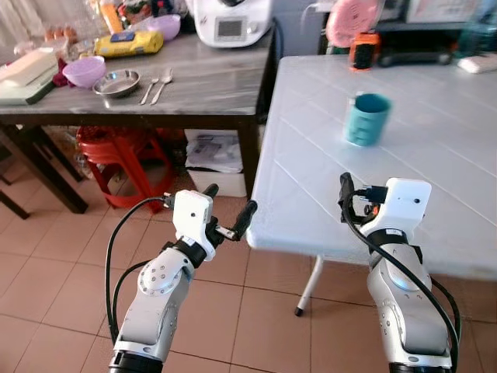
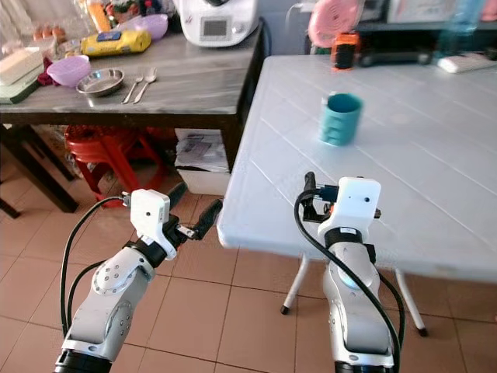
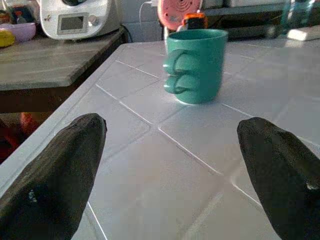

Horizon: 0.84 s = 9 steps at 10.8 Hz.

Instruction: Setting the table

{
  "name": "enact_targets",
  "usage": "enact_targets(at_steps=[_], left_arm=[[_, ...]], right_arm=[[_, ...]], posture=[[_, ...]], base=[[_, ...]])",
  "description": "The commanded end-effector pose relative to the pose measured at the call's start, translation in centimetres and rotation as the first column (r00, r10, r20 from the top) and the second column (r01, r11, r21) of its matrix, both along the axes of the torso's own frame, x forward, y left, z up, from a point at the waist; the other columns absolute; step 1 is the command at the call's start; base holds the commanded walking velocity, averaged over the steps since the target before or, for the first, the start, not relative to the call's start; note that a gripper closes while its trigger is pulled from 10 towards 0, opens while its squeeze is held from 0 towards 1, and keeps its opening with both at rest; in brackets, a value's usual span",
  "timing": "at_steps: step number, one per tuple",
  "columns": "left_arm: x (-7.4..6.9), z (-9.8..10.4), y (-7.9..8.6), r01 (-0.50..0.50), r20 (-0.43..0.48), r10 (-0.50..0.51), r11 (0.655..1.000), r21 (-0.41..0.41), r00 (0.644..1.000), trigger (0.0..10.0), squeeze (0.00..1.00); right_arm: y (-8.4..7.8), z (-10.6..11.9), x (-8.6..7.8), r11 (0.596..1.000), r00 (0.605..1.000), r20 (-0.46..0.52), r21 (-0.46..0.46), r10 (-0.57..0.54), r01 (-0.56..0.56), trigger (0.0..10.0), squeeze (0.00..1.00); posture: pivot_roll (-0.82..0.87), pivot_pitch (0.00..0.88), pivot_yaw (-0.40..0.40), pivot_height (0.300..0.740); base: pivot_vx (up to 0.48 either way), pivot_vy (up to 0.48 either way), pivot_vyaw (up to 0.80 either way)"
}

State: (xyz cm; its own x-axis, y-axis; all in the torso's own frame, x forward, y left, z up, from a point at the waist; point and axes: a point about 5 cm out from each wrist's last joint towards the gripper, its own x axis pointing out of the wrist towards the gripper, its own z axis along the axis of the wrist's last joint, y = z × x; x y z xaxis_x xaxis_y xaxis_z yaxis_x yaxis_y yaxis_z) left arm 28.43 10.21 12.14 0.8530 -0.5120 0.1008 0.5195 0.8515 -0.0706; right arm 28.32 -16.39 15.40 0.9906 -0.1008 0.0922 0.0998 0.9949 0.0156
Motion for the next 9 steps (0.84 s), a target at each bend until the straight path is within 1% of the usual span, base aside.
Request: enact_targets(at_steps=[1,6,8,9], left_arm=[[-0.09,0.23,0.08,0.007,0.007,-0.007,1.000,0.003,1.000,10.0,0.00],[-0.10,0.19,0.29,0.001,0.007,-0.001,1.000,0.006,1.000,10.0,0.00],[-0.24,0.03,0.51,-0.002,0.001,0.002,1.000,0.015,1.000,10.0,0.00],[-0.37,-0.13,0.77,-0.007,-0.004,0.007,1.000,0.020,1.000,10.0,0.00]], right_arm=[[0.17,-0.10,-0.01,1.000,1.000,-0.005,-0.002,0.006,-0.006,10.0,0.00],[0.18,-0.14,0.00,1.000,1.000,-0.005,-0.015,0.010,-0.010,10.0,0.00],[0.10,-0.28,-0.14,1.000,1.000,-0.007,-0.007,0.005,-0.005,10.0,0.00],[0.06,-0.80,-0.55,1.000,1.000,-0.017,-0.005,-0.007,0.007,10.0,0.00]], posture=[[-0.09,0.072,0.115,0.740],[-0.09,0.070,0.110,0.740],[-0.09,0.073,0.111,0.740],[-0.08,0.076,0.116,0.740]], base=[[0.356,0.000,0.00],[0.349,0.000,0.00],[0.330,0.000,0.00],[0.319,0.000,0.00]])
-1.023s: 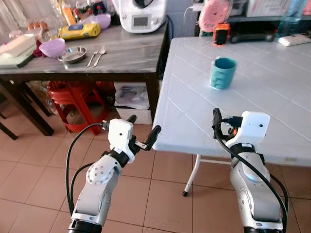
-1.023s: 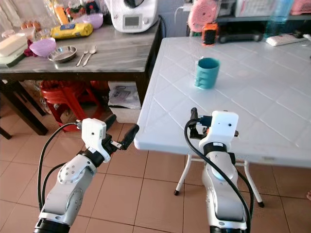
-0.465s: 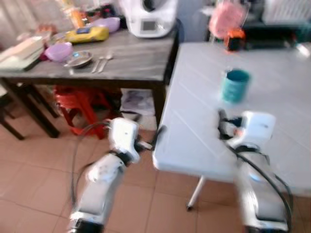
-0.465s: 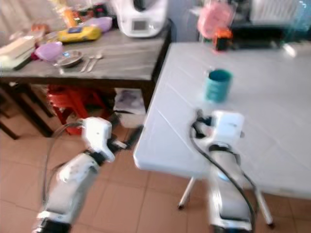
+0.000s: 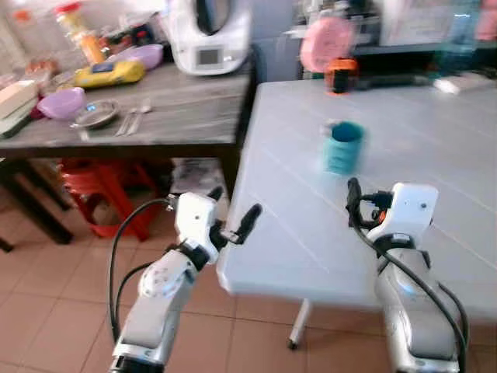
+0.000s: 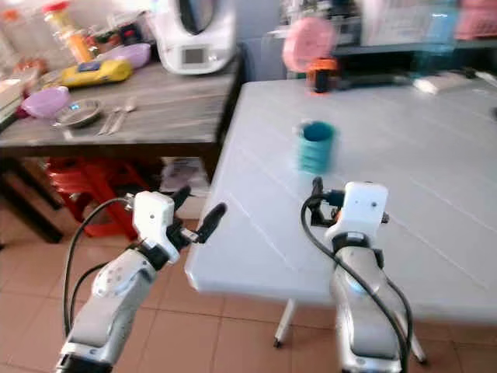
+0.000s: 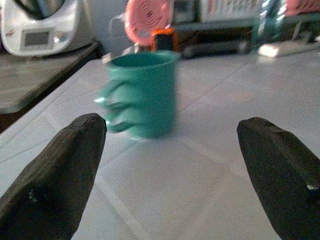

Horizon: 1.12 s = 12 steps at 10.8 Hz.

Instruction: Setting the table

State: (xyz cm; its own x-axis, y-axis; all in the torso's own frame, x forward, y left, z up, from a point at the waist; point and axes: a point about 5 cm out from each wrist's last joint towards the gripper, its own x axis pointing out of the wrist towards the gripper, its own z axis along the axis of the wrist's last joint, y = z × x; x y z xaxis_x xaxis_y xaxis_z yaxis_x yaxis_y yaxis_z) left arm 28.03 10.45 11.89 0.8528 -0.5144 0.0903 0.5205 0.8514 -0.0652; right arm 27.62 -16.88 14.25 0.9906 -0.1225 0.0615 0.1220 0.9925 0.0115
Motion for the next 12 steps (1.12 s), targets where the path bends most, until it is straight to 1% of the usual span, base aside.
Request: enact_targets(at_steps=[1,3,4,5,6,7,8,9,12], left_arm=[[-0.1,-0.1,0.8,-0.018,-0.008,0.018,1.000,0.018,1.000,10.0,0.00],[-0.3,-0.5,1.4,-0.043,-0.015,0.043,0.998,0.038,0.999,10.0,0.00],[-1.5,-0.9,2.0,-0.060,-0.018,0.060,0.997,0.038,0.998,10.0,0.00],[-1.8,-1.0,2.6,-0.067,-0.025,0.067,0.997,0.031,0.997,10.0,0.00],[-2.2,-1.2,2.9,-0.044,-0.044,0.046,0.998,0.035,0.998,10.0,0.00],[-2.8,-1.4,2.5,0.011,-0.058,-0.008,0.999,0.041,0.998,10.0,0.00],[-3.1,-1.5,2.4,0.044,-0.063,-0.041,0.998,0.045,0.997,10.0,0.00],[-3.4,-1.3,2.3,0.091,-0.069,-0.088,0.995,0.041,0.994,10.0,0.00],[-3.8,-1.3,2.2,0.141,-0.080,-0.138,0.990,0.028,0.987,10.0,0.00]], right_arm=[[0.4,0.0,-0.2,1.000,1.000,0.006,-0.008,0.002,-0.002,10.0,0.00],[0.3,-0.5,-0.5,0.999,1.000,0.001,-0.035,-0.011,0.011,10.0,0.00],[0.5,-1.0,-0.9,0.999,1.000,-0.005,-0.049,-0.018,0.017,10.0,0.00],[0.6,-1.1,-0.9,0.998,1.000,-0.007,-0.048,-0.030,0.029,10.0,0.00],[0.9,-1.4,-0.7,0.998,0.999,-0.011,-0.050,-0.034,0.033,10.0,0.00],[1.3,-1.4,-0.4,0.998,0.999,-0.003,-0.060,-0.033,0.033,10.0,0.00],[1.3,-1.3,-0.1,0.996,0.999,0.009,-0.073,-0.047,0.048,10.0,0.00],[1.6,-0.9,0.4,0.995,0.998,0.024,-0.077,-0.055,0.057,10.0,0.00],[1.5,0.9,2.2,0.990,0.993,0.088,-0.104,-0.084,0.093,10.0,0.00]], posture=[[-0.09,0.079,0.120,0.740],[-0.09,0.085,0.131,0.740],[-0.09,0.103,0.138,0.740],[-0.08,0.115,0.138,0.740],[-0.07,0.135,0.138,0.740],[-0.05,0.161,0.140,0.740],[-0.05,0.170,0.140,0.740],[-0.05,0.183,0.142,0.740],[-0.05,0.191,0.139,0.740]], base=[[0.000,0.000,0.00],[0.000,0.000,0.00],[0.000,0.000,0.00],[0.000,0.000,0.00],[0.000,0.000,0.00],[0.000,0.000,0.00],[0.000,0.000,0.00],[0.000,0.000,0.00],[0.000,0.000,0.00]])
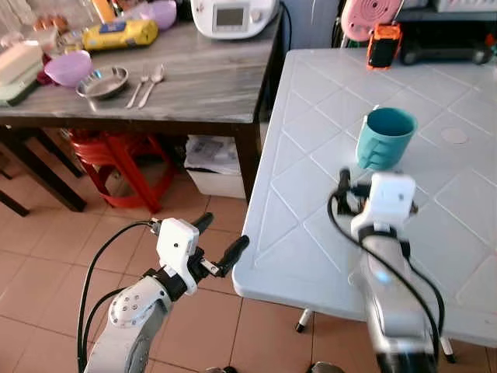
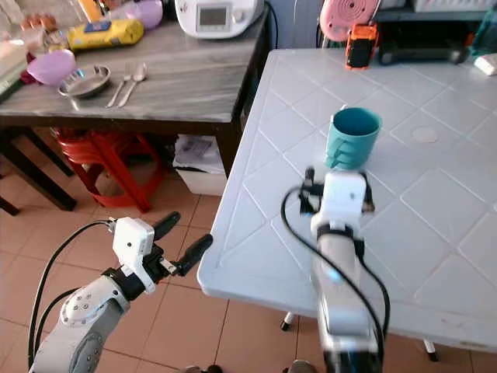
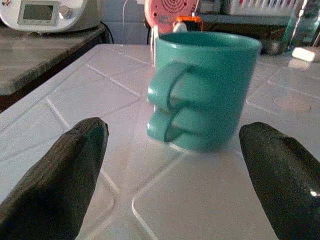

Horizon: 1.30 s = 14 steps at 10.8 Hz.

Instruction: Setting the table

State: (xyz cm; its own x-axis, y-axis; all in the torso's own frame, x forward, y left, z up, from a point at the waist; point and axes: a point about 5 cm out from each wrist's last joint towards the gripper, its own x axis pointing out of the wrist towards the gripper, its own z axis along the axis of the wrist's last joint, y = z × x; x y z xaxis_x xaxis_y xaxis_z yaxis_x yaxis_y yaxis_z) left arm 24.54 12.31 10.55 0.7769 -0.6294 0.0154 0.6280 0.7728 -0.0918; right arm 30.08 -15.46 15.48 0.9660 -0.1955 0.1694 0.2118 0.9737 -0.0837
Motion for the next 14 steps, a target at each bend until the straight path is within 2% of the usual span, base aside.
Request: enact_targets(at_steps=[1,5,7,11,14], left_arm=[[-0.3,0.0,0.4,0.002,-0.005,-0.002,1.000,0.011,1.000,10.0,0.00],[-0.5,0.0,0.2,-0.001,-0.010,0.001,1.000,0.001,1.000,10.0,0.00],[-0.6,0.0,0.2,-0.001,-0.012,0.001,1.000,0.001,1.000,10.0,0.00],[-0.3,0.2,0.2,0.002,-0.006,-0.002,1.000,0.009,1.000,10.0,0.00],[-0.2,0.6,0.0,0.003,0.000,-0.003,1.000,0.009,1.000,10.0,0.00]], right_arm=[[0.2,0.0,0.3,1.000,1.000,0.002,-0.005,-0.001,0.001,10.0,0.00],[0.6,1.2,2.1,0.999,0.998,0.039,-0.017,-0.045,0.046,10.0,0.00],[-0.4,1.4,2.5,0.995,0.994,0.043,-0.022,-0.097,0.098,10.0,0.00],[-2.5,1.4,1.9,0.983,0.983,0.050,-0.044,-0.177,0.179,10.0,0.00],[-2.9,1.1,1.3,0.981,0.982,0.042,-0.055,-0.182,0.184,10.0,0.00]], posture=[[-0.05,0.191,0.138,0.740],[-0.04,0.186,0.128,0.740],[-0.05,0.190,0.130,0.740],[-0.05,0.185,0.135,0.740],[-0.05,0.183,0.132,0.740]], base=[[0.000,0.000,0.00],[0.000,0.000,0.00],[0.000,0.000,0.00],[0.000,0.000,0.00],[0.000,0.000,0.00]])
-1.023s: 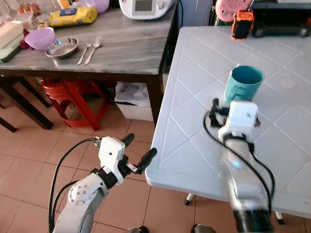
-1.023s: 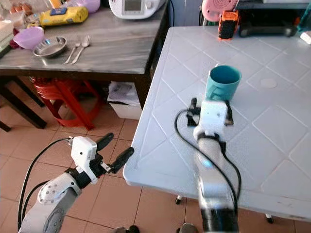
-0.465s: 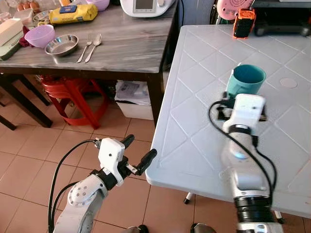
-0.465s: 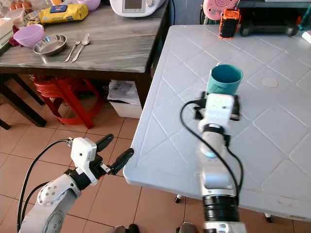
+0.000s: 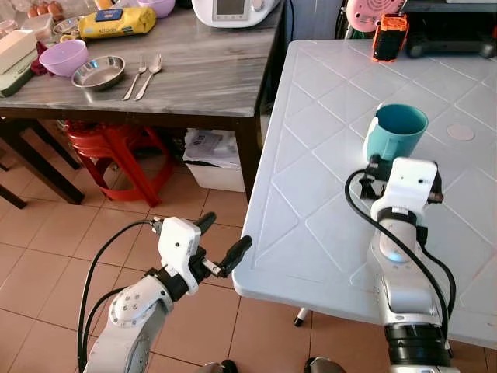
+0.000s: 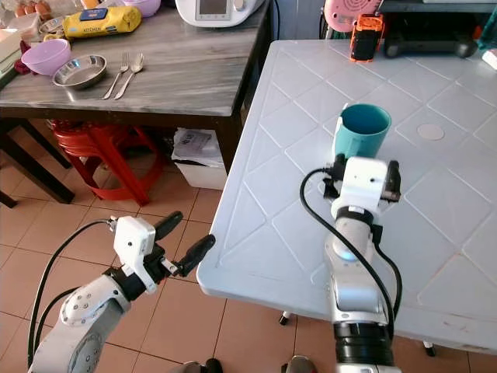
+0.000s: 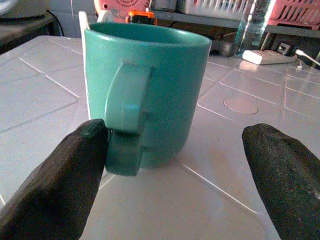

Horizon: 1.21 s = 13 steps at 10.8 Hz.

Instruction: Setting the table

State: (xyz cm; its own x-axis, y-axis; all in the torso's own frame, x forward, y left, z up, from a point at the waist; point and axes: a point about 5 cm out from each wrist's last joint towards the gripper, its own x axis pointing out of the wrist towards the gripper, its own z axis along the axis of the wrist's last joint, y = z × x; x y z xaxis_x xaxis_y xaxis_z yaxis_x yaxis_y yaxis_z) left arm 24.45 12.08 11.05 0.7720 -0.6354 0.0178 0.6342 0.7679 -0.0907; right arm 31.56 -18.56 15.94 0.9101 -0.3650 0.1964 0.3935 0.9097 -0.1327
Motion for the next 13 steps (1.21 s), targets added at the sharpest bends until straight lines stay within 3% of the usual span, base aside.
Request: enact_targets(at_steps=[1,8,9,10,13], left_arm=[[-0.1,0.1,0.3,-0.008,-0.003,0.008,1.000,0.011,1.000,10.0,0.00],[0.1,0.1,0.2,-0.024,-0.004,0.024,1.000,0.016,1.000,10.0,0.00],[0.0,0.1,0.2,-0.028,-0.004,0.028,1.000,0.014,1.000,10.0,0.00],[0.0,0.1,0.2,-0.028,-0.005,0.028,1.000,0.014,1.000,10.0,0.00],[0.0,0.1,0.2,-0.028,-0.004,0.028,0.999,0.014,1.000,10.0,0.00]], right_arm=[[0.4,0.5,-0.2,1.000,1.000,0.019,-0.003,0.014,-0.014,10.0,0.00],[1.4,1.5,1.3,0.996,0.996,0.036,-0.020,0.083,-0.083,9.8,0.00],[1.4,1.5,1.4,0.996,0.996,0.036,-0.020,0.086,-0.086,1.0,0.00],[1.4,1.4,1.4,0.996,0.995,0.034,-0.008,0.089,-0.089,0.0,0.00],[1.4,1.5,1.7,0.995,0.994,0.041,-0.001,0.096,-0.097,0.0,0.00]], posture=[[-0.05,0.181,0.132,0.740],[-0.04,0.175,0.124,0.740],[-0.04,0.176,0.124,0.740],[-0.04,0.176,0.124,0.740],[-0.04,0.177,0.127,0.740]], base=[[0.000,0.000,0.00],[0.000,0.000,0.00],[0.000,0.000,0.00],[0.000,0.000,0.00],[0.000,0.000,0.00]])
